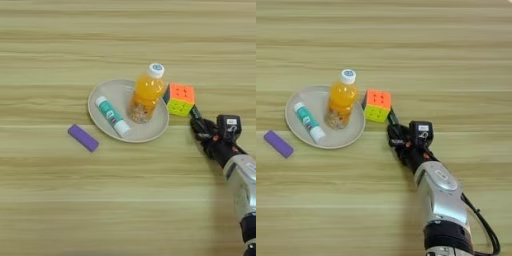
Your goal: Move the objects on the table
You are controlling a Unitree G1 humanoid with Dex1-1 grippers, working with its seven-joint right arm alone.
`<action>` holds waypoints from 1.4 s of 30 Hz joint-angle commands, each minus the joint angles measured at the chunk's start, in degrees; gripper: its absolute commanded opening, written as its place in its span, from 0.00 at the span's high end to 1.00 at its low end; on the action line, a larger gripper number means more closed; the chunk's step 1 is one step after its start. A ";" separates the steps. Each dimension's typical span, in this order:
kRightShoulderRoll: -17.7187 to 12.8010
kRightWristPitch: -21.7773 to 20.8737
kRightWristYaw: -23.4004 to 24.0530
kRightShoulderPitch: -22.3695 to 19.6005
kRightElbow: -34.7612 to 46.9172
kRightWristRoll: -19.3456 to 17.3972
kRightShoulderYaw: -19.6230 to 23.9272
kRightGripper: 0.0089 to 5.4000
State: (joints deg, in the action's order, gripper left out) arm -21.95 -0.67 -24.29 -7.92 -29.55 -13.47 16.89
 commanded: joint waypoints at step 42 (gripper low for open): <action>-0.10 -4.65 1.36 0.20 13.87 1.76 -0.74 0.01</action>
State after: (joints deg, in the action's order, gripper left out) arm -20.21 -3.36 -23.18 -4.29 -18.33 -11.94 15.84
